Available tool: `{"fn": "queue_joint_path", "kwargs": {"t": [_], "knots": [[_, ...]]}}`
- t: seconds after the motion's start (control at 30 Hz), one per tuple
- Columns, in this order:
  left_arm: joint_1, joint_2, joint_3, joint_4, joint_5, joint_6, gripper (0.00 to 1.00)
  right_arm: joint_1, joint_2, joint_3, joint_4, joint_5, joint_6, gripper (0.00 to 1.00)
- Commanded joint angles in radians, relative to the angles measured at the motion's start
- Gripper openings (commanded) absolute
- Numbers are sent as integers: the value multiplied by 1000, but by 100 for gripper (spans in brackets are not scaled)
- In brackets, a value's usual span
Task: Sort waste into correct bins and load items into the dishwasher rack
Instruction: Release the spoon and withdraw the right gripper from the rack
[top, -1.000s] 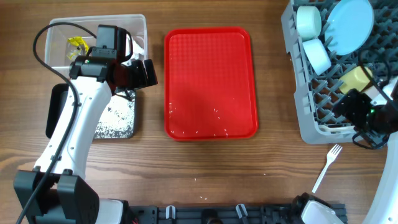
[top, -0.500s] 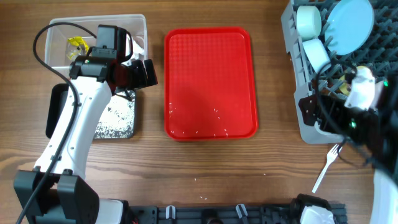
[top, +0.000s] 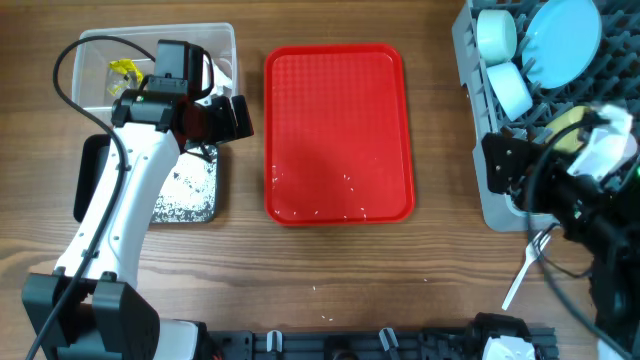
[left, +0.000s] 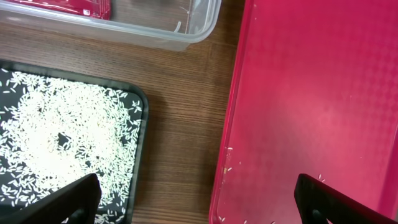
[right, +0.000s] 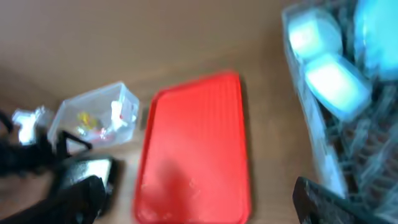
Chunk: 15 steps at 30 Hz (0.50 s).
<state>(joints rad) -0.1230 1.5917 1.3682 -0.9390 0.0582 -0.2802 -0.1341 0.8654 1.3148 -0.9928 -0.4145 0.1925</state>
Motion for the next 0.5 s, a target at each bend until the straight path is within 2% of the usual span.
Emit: {"fn": "queue_joint_path", "kwargs": {"t": [0.0, 0.07, 0.1, 0.2, 0.27, 0.33, 0.47], "knots": [[3, 6, 5, 3, 11, -13, 100, 61, -125, -164, 139, 24, -234, 100], [3, 6, 5, 3, 11, -13, 100, 85, -226, -314, 289, 44, -173, 100], [3, 6, 5, 3, 11, -13, 100, 95, -300, -427, 420, 49, -156, 100], [3, 6, 5, 3, 11, -13, 100, 112, -488, -721, 732, 53, -162, 100], [3, 6, 5, 3, 11, -13, 100, 116, -589, -881, 853, 84, -164, 100], [3, 6, 5, 2, 11, -13, 100, 117, -698, -1037, 918, 108, -163, 100], [3, 6, 5, 3, 11, -13, 100, 125, -822, -1195, 948, 169, -165, 100]]}}
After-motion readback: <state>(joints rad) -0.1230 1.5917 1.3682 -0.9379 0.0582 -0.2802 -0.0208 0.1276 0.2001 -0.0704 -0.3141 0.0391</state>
